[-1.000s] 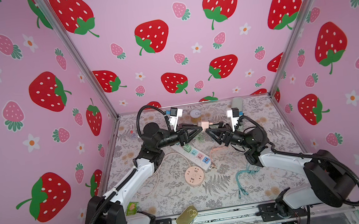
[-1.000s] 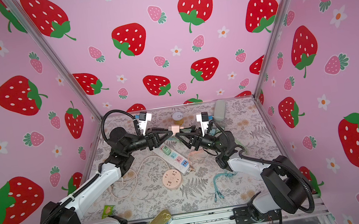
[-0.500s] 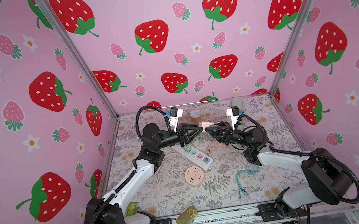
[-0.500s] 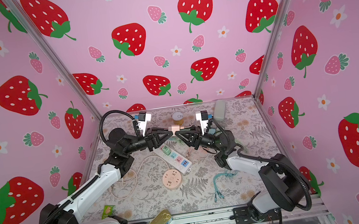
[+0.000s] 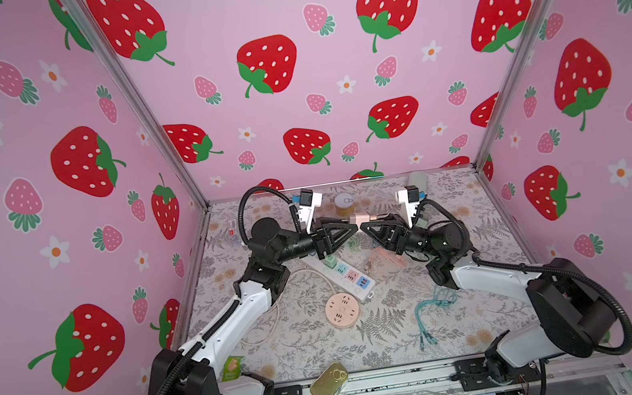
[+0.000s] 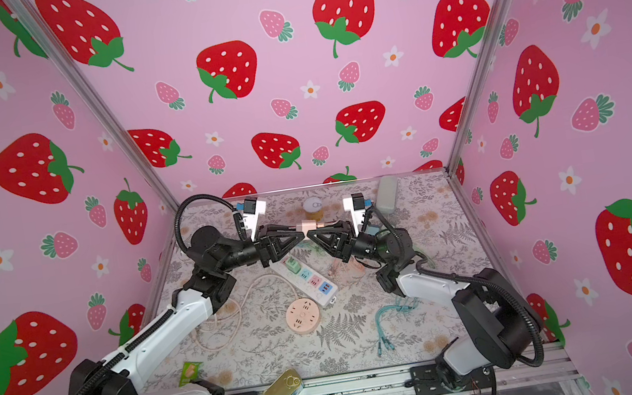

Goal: Insert the plug
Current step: 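Open the left gripper and withdraw it while the right gripper pulls the charger away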

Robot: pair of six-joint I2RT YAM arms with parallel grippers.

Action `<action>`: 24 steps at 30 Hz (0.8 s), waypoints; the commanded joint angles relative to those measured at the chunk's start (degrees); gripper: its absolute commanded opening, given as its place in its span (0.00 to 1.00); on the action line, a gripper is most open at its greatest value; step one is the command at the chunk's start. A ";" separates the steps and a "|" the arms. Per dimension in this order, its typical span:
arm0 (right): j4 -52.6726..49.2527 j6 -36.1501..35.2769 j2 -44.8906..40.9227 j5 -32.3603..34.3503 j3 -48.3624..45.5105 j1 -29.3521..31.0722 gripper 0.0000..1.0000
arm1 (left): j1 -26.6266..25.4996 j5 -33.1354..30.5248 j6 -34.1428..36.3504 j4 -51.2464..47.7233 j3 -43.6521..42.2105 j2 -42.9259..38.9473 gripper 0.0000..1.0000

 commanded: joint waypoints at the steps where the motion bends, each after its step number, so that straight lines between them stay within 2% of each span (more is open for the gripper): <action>1: 1.74 -1.30 -0.49 -0.12 1.92 0.08 0.19 | -0.54 0.37 1.17 -3.78 1.72 -0.69 0.14; 5: -6.13 -6.09 -2.50 0.25 2.57 -0.01 0.14 | -0.50 0.05 2.06 -5.63 1.96 -1.29 0.37; 11: -17.38 -12.51 -5.37 1.06 4.62 -0.18 0.10 | -0.35 -1.14 4.65 -9.77 1.54 -3.25 0.55; 16: -27.06 -17.54 -7.19 1.46 6.71 -1.11 0.08 | 0.14 -1.24 7.06 -13.88 0.99 -5.19 0.61; 24: -48.04 -28.89 -7.76 2.24 15.45 -3.31 0.08 | 1.54 -4.30 12.97 -24.83 -2.01 -10.26 0.62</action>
